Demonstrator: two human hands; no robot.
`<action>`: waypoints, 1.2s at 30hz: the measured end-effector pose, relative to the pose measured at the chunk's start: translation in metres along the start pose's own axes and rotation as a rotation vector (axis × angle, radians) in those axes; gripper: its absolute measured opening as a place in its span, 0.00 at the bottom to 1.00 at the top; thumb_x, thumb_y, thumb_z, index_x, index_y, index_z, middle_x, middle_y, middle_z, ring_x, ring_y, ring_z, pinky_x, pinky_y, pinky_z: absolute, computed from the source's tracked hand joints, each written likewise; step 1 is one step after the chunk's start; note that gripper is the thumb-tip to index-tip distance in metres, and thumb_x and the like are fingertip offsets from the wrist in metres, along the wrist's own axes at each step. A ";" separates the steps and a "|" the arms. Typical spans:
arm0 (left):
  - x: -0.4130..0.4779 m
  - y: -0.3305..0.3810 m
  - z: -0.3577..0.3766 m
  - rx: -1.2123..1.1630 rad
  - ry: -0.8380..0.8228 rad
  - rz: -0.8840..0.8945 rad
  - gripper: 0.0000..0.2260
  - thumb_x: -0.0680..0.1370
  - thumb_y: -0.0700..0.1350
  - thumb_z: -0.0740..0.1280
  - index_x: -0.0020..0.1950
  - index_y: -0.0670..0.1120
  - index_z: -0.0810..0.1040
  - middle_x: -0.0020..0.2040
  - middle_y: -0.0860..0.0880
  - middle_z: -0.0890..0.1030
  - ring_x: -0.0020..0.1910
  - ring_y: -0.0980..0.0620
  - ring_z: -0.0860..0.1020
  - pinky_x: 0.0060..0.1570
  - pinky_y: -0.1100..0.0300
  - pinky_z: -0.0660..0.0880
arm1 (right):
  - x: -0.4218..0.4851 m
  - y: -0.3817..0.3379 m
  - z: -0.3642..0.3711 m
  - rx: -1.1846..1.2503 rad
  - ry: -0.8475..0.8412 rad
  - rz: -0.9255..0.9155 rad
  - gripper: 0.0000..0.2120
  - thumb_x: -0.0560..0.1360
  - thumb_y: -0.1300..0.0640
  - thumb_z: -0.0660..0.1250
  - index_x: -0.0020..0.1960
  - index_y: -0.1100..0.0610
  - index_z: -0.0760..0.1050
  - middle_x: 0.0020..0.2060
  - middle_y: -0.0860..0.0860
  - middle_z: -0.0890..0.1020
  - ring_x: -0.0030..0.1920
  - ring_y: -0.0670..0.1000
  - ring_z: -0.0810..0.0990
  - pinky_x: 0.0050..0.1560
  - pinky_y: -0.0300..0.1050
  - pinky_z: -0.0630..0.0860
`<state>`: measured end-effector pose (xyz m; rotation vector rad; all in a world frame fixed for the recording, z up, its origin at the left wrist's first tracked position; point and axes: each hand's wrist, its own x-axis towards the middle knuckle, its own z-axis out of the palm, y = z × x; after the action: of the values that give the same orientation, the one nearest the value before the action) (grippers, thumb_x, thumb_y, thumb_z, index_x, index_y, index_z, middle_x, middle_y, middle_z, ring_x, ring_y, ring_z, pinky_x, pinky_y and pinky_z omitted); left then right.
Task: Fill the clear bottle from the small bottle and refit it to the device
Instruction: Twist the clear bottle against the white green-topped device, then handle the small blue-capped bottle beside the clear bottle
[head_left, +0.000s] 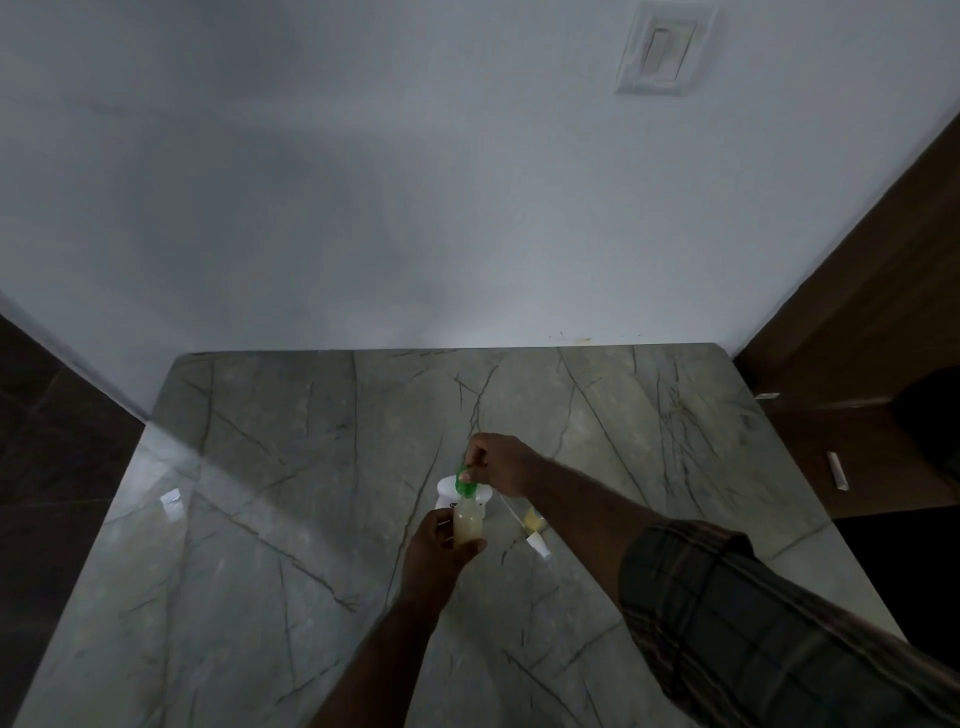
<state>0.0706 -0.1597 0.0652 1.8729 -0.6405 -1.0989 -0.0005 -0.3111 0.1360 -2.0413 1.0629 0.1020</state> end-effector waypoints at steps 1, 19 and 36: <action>-0.001 0.001 -0.001 0.003 0.000 0.001 0.26 0.68 0.42 0.79 0.64 0.45 0.75 0.60 0.48 0.81 0.57 0.49 0.80 0.60 0.48 0.78 | 0.000 -0.001 0.000 -0.013 -0.005 -0.001 0.13 0.74 0.58 0.72 0.54 0.64 0.76 0.54 0.60 0.81 0.55 0.59 0.80 0.57 0.54 0.76; -0.004 0.006 -0.001 0.055 0.007 0.024 0.24 0.70 0.41 0.77 0.63 0.45 0.74 0.59 0.47 0.80 0.58 0.48 0.79 0.61 0.45 0.77 | 0.004 0.004 -0.004 -0.006 -0.039 -0.012 0.14 0.74 0.55 0.72 0.55 0.63 0.76 0.54 0.59 0.81 0.47 0.51 0.76 0.49 0.46 0.73; 0.002 0.004 -0.003 0.035 0.037 0.048 0.21 0.69 0.40 0.78 0.57 0.47 0.74 0.55 0.47 0.81 0.54 0.47 0.80 0.57 0.43 0.78 | -0.087 0.110 0.058 0.360 0.821 0.414 0.05 0.79 0.49 0.62 0.47 0.49 0.73 0.39 0.44 0.79 0.42 0.49 0.82 0.37 0.38 0.75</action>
<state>0.0739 -0.1615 0.0683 1.8934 -0.6840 -1.0259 -0.1193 -0.2492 0.0646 -1.5074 1.8347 -0.7221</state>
